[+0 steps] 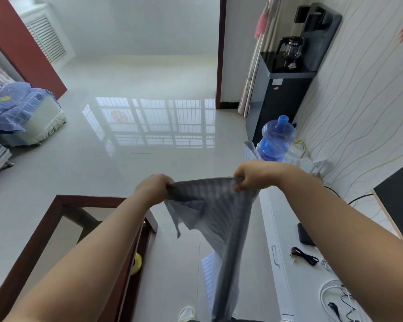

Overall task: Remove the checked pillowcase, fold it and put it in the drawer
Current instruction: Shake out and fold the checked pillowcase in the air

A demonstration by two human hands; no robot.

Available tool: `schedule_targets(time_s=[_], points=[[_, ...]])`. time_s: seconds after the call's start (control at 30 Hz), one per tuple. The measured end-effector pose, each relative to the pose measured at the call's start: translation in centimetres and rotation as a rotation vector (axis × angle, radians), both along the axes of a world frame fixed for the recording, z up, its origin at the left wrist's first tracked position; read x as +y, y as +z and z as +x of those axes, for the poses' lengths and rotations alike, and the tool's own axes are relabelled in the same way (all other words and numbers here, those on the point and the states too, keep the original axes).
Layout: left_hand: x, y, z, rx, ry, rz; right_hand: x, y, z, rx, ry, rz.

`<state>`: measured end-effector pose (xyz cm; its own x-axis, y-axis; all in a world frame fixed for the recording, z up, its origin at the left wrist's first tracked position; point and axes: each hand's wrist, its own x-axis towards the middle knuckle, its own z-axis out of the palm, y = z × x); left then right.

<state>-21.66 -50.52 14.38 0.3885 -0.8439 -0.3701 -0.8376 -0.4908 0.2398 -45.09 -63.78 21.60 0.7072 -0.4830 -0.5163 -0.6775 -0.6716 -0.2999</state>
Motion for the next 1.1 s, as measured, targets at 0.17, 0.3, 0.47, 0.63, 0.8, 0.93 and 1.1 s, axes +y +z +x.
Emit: schedule_targets(time_s=[0.17,0.3,0.47,0.63,0.8,0.93,1.1], points=[[0.1,0.7,0.5,-0.019,0.063,-0.026,-0.5,-0.7,0.9,-0.047,-0.124,-0.149],[0.4,1.2,1.8,-0.102,0.101,-0.034,-1.2,-2.0,0.7,-0.052,-0.202,-0.274],[0.3,1.7,2.0,-0.201,0.095,-0.151,-1.9,-3.5,0.2,-0.033,-0.423,-0.382],[-1.0,3.3,0.0,-0.214,-0.011,-0.209,-2.7,-4.1,0.1,0.002,-0.587,-0.327],[-0.9,3.6,-1.6,-0.203,-0.099,-0.223,-3.7,-4.5,0.6,-0.422,-1.078,0.221],[0.4,2.5,-1.8,-0.215,-0.149,-0.293,-2.6,-4.3,2.5,-0.810,-1.455,0.619],[3.2,0.7,-1.3,-0.321,-0.428,-0.369,-2.0,-3.5,5.3,-1.020,-1.510,0.562]])
